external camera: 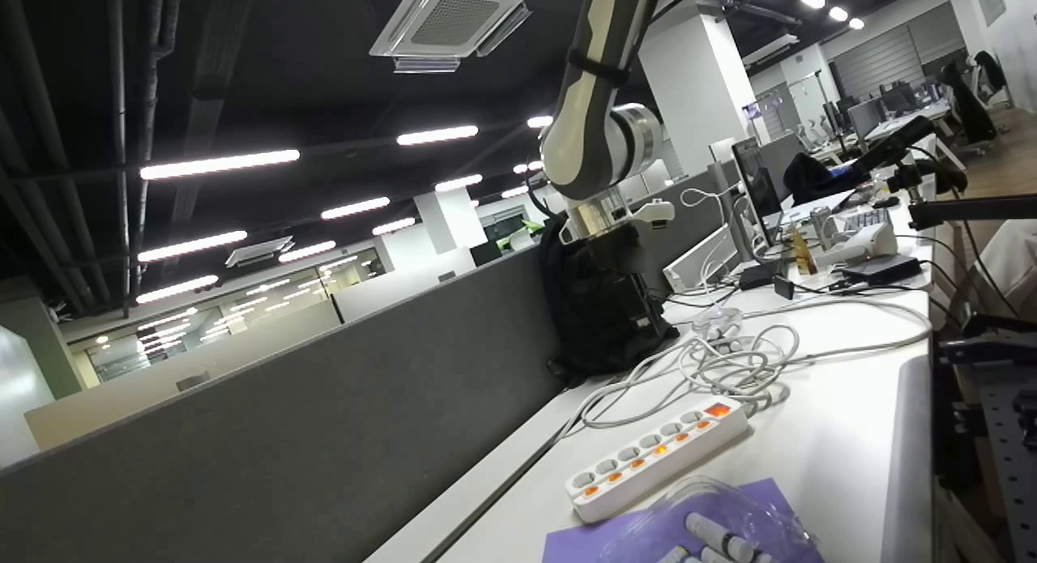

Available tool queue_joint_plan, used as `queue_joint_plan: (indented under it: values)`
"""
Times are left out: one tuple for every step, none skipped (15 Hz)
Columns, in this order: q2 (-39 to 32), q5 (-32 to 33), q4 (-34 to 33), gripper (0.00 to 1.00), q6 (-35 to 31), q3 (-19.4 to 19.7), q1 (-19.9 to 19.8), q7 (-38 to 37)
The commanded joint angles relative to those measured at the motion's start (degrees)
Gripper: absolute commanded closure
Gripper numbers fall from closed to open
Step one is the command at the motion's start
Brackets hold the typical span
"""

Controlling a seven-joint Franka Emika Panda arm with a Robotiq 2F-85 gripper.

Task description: Turn off the middle switch on the adapter

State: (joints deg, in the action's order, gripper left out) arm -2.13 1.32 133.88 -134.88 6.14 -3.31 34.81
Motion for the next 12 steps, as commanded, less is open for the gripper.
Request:
queue_joint_plan:
  values:
    - [-1.3,2.4,3.3,0.53,-9.1,-1.4,-0.1,-3.7]
    - [-1.9,2.8,4.1,0.59,-11.0,-1.6,-0.2,-4.3]
    - [-2.5,3.2,4.6,0.67,-12.3,-1.8,-0.2,-5.0]
    - [-3.0,3.6,5.1,0.73,-13.5,-2.1,-0.2,-5.5]
    - [-3.5,4.2,5.5,0.81,-14.3,-2.1,-0.3,-6.3]
    - [-4.0,4.3,5.7,0.87,-14.8,-2.3,-0.4,-6.8]
    - [-4.6,4.3,5.5,0.93,-14.3,-2.4,-0.5,-7.0]
    - [-4.3,3.2,5.0,0.99,-13.5,-2.8,-0.9,-4.5]
    - [-4.7,3.3,5.1,0.82,-13.6,-3.0,-0.9,-4.5]
    - [-4.8,3.3,5.1,0.9,-13.6,-3.1,-1.0,-4.5]
    - [-4.9,3.3,5.1,0.97,-13.6,-3.1,-1.0,-4.5]
    - [-4.8,3.3,5.1,0.98,-13.6,-3.1,-1.0,-4.4]
